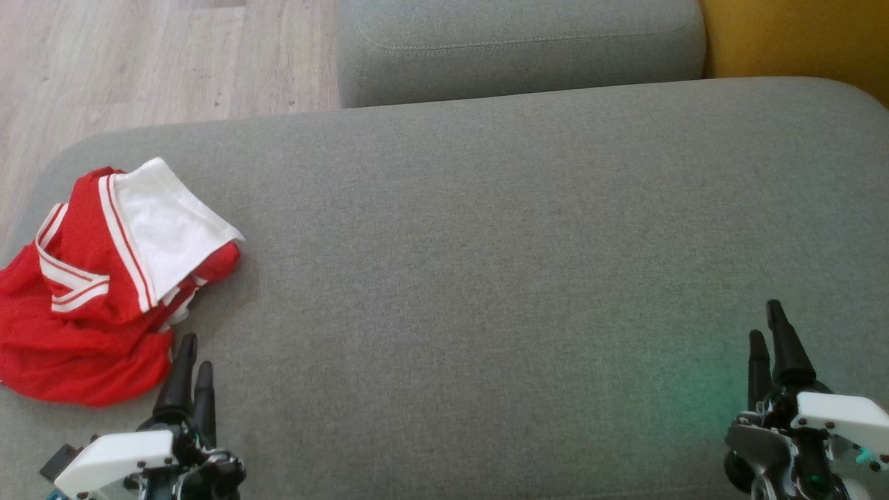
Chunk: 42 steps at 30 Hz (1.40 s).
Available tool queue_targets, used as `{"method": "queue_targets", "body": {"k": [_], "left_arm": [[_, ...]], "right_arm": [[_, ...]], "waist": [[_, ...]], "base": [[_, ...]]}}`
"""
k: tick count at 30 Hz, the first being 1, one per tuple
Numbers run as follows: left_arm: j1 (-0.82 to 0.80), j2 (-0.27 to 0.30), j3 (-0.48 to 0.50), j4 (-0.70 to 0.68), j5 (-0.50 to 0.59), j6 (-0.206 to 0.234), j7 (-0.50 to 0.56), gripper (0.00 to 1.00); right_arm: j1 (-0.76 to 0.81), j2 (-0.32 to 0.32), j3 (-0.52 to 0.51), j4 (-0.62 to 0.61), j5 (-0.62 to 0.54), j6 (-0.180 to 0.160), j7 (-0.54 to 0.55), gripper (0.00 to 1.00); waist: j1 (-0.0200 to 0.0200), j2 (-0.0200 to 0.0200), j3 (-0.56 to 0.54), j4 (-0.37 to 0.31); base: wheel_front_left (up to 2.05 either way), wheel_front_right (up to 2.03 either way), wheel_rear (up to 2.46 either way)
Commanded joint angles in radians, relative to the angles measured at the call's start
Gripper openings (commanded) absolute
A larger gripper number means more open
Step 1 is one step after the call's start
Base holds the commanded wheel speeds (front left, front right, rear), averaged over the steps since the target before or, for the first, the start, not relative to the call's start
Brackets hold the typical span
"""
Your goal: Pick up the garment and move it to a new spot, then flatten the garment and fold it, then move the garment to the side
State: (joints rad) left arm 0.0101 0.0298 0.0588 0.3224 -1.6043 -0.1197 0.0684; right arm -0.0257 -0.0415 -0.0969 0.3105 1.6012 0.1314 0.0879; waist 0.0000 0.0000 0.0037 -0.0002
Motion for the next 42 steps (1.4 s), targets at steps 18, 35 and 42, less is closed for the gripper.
{"method": "queue_targets", "body": {"k": [18,35,42], "left_arm": [[-0.068,0.012,-0.011,-0.111,0.15,0.0,-0.056,1.0],[-0.063,0.013,-0.048,-0.175,0.481,0.048,-0.106,1.0],[-0.056,0.014,-0.066,-0.177,0.627,0.072,-0.127,1.0]], "right_arm": [[-0.071,-0.053,0.118,-0.115,-0.082,0.0,-0.068,1.0],[-0.083,-0.077,0.191,-0.125,-0.352,0.0,-0.124,1.0],[-0.086,-0.092,0.233,-0.134,-0.485,0.0,-0.144,1.0]], "waist": [[0.0,0.0,0.0,0.005],[0.0,0.0,-0.009,0.004],[0.0,0.0,-0.015,0.005]], "base": [[0.0,0.0,0.0],[0.0,0.0,0.0],[0.0,0.0,0.0]]}}
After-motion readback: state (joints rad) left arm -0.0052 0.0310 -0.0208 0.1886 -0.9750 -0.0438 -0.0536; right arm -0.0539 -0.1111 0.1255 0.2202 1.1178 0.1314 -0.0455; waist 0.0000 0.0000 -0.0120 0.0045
